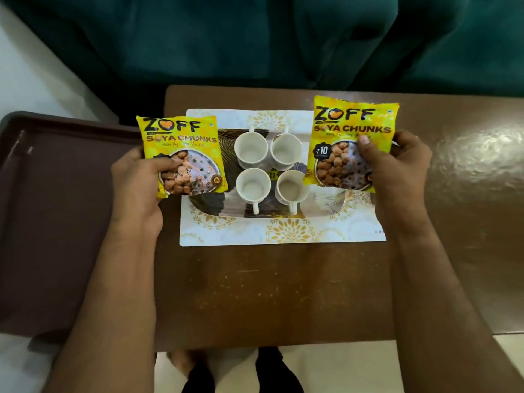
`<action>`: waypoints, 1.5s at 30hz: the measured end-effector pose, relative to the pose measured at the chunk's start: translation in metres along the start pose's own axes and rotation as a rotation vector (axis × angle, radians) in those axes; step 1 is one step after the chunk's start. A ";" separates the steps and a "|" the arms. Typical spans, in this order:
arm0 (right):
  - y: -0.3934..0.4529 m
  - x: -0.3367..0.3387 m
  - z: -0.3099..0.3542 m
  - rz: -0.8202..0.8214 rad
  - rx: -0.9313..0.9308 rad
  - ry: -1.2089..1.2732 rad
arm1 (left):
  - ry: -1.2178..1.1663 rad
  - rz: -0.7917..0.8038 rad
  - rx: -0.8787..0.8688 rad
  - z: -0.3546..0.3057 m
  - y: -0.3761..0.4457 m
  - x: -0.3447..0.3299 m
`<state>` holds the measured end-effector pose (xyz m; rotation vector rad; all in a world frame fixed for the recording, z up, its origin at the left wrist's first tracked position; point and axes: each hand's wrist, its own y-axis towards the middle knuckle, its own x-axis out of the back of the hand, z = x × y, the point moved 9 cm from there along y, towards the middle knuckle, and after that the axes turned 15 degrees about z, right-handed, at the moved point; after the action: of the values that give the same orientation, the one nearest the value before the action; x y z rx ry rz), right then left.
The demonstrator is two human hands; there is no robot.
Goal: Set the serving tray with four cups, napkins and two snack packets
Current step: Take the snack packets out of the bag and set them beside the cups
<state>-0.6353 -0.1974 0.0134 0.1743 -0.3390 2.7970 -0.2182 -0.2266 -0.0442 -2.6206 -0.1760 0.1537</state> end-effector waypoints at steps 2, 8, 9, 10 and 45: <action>0.002 0.005 -0.004 0.000 -0.006 -0.025 | 0.021 0.000 0.000 0.003 0.002 -0.004; 0.011 0.014 -0.018 0.006 -0.031 -0.129 | 0.060 -0.015 0.024 0.016 0.009 -0.011; 0.013 0.014 -0.021 0.005 -0.037 -0.150 | 0.059 -0.019 0.033 0.018 0.010 -0.012; 0.014 0.014 -0.025 0.007 -0.045 -0.174 | 0.058 -0.019 0.043 0.021 0.012 -0.014; 0.010 -0.031 -0.066 -0.003 0.102 -0.834 | 0.984 -0.256 -0.133 0.036 0.011 -0.039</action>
<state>-0.6144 -0.1988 -0.0573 1.3626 -0.3669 2.5912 -0.2609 -0.2244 -0.0781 -2.4494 -0.1655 -1.2315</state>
